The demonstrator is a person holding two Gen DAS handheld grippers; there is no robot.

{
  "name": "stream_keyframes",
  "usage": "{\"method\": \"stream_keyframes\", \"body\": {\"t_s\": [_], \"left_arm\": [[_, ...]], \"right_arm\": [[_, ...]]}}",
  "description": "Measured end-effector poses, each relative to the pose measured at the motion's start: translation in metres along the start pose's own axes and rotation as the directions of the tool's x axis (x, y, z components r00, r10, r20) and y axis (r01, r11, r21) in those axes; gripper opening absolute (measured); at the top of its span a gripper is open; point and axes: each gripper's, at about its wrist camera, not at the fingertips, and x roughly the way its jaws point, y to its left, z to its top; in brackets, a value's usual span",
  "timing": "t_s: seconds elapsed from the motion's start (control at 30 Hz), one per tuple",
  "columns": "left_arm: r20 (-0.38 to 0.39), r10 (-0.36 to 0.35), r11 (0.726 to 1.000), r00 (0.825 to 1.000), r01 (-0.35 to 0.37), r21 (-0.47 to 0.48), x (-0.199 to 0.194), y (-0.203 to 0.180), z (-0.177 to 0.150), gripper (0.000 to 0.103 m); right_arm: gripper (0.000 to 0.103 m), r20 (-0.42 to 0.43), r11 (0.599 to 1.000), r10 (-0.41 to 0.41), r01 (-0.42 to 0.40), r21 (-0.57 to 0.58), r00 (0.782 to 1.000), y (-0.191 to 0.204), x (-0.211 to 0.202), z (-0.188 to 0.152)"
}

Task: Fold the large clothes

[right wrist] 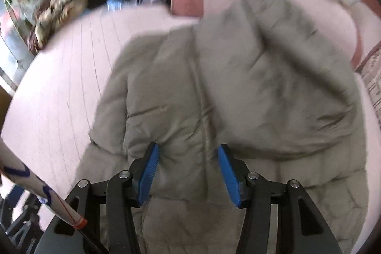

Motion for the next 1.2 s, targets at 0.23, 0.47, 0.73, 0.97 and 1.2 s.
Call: {"method": "stream_keyframes", "body": {"t_s": [0.23,0.47,0.73,0.97,1.2], "left_arm": [[0.005,0.025,1.0,1.0,-0.025,-0.007,-0.003,0.004,-0.001,0.075],[0.022,0.049,0.998,0.999,-0.05,0.045,-0.011,-0.007,-0.009,0.075],[-0.006,0.046,0.991,0.999,-0.045,0.122,-0.02,-0.021,-0.044,0.075],[-0.055,-0.104,0.983,0.993,0.111,0.146,-0.05,-0.018,-0.063,0.075],[-0.165,-0.249,0.956,0.954,0.27,0.114,-0.053,0.008,-0.079,0.075]], "right_arm": [[0.058,0.044,0.996,0.081,-0.082,0.024,0.996,-0.04,-0.066,-0.035],[0.064,0.041,0.986,-0.002,-0.005,0.168,0.999,-0.165,-0.131,-0.104],[0.074,-0.001,0.926,-0.136,0.127,0.356,0.991,-0.295,-0.177,-0.193],[0.078,-0.013,0.844,-0.13,0.117,0.523,0.991,-0.375,-0.18,-0.265],[0.08,0.032,0.786,0.033,-0.045,0.617,0.999,-0.405,-0.151,-0.292]]}}
